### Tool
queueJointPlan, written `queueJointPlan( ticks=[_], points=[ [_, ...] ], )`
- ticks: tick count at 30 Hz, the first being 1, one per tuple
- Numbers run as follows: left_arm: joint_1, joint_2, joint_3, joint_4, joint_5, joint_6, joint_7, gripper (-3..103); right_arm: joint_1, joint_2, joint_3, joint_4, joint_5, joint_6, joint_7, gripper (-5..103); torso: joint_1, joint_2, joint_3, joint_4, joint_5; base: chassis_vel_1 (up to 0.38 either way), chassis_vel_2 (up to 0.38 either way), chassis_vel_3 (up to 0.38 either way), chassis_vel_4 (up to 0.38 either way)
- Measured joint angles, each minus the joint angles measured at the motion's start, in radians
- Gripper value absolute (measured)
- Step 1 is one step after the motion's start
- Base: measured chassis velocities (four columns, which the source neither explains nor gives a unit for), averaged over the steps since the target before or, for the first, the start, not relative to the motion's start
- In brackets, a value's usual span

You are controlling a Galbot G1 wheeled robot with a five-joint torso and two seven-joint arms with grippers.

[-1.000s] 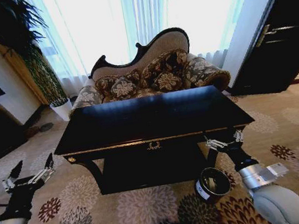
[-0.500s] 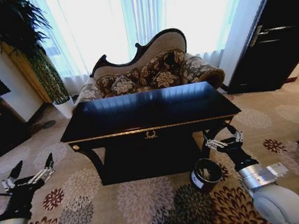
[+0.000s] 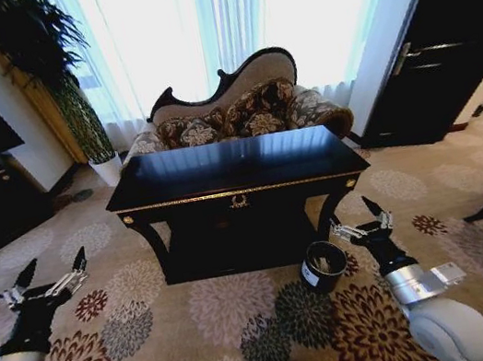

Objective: Move to the front of the table and place the trash on the table into the trash bin.

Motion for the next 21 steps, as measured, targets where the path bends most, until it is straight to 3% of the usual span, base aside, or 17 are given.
queueJointPlan(
  ticks=[21],
  points=[
    [0.000,0.000,0.000,0.000,0.000,0.000,0.000,100,0.000,0.000,0.000,0.000,0.000,0.000,0.000,100,0.000,0.000,0.000,0.0001,0.0000,0.140,-0.140,-0.139,0.146]
  ],
)
